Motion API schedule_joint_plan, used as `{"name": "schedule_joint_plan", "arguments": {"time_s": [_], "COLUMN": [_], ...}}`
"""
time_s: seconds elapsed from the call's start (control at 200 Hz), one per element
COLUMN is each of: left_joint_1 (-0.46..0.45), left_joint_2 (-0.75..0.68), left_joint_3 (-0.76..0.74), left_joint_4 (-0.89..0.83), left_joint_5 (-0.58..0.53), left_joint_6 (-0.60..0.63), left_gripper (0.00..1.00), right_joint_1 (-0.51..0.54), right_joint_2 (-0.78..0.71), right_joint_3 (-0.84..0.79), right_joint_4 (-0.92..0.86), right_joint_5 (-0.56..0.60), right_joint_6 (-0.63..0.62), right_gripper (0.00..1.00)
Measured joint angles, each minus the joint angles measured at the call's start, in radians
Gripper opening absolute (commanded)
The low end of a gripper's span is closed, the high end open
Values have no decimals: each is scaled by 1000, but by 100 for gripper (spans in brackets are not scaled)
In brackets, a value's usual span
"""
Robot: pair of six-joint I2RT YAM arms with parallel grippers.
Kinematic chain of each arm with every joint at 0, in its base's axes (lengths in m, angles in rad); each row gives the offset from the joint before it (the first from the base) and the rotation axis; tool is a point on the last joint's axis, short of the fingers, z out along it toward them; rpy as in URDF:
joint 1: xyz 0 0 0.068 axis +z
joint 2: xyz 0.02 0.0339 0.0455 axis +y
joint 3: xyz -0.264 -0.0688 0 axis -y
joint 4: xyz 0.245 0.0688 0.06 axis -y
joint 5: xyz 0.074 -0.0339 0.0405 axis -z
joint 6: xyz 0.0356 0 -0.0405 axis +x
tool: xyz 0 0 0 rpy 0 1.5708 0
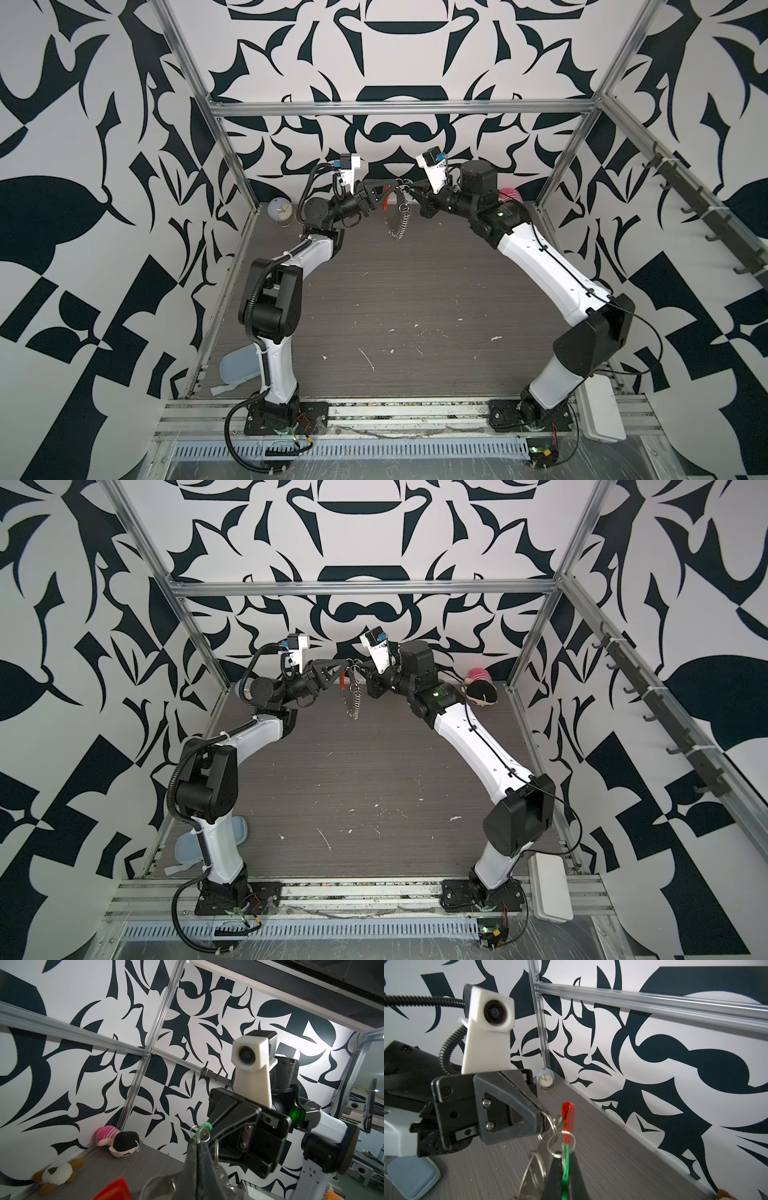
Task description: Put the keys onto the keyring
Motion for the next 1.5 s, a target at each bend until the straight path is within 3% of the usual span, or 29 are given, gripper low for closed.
{"name": "schedule_joint_plan", "arguments": {"time_s": [0.565, 0.6, 0.71, 0.79, 1.06, 1.28, 1.5], "left_joint_1": [1, 1, 1, 3, -4, -76, -183], "left_joint_2": [0, 0, 0, 0, 2, 97, 250], "left_joint_3": [0, 0, -7, -40, -226, -140, -47], "left_joint_4": [-13, -13, -10, -4, -169, -205, -195], "left_joint_5": [16, 17, 19, 20, 14, -34, -93], "left_joint_6": [1, 1, 6, 23, 218, 286, 283], "left_gripper": [0, 0, 0, 0, 0, 0, 0], "right_joint_1": [10, 10, 10, 9, -39, -173, -177], "right_joint_2": [-11, -16, -26, -36, -120, -206, -223], "right_joint_3": [-91, -96, -114, -143, -340, -450, -459], "right_joint_4": [50, 52, 54, 54, 76, 126, 149], "right_joint_5": [0, 1, 11, 35, 224, 309, 326], "right_joint_6": [25, 26, 28, 26, 97, 220, 257], "right_gripper": [0, 5, 32, 38, 37, 35, 34]}}
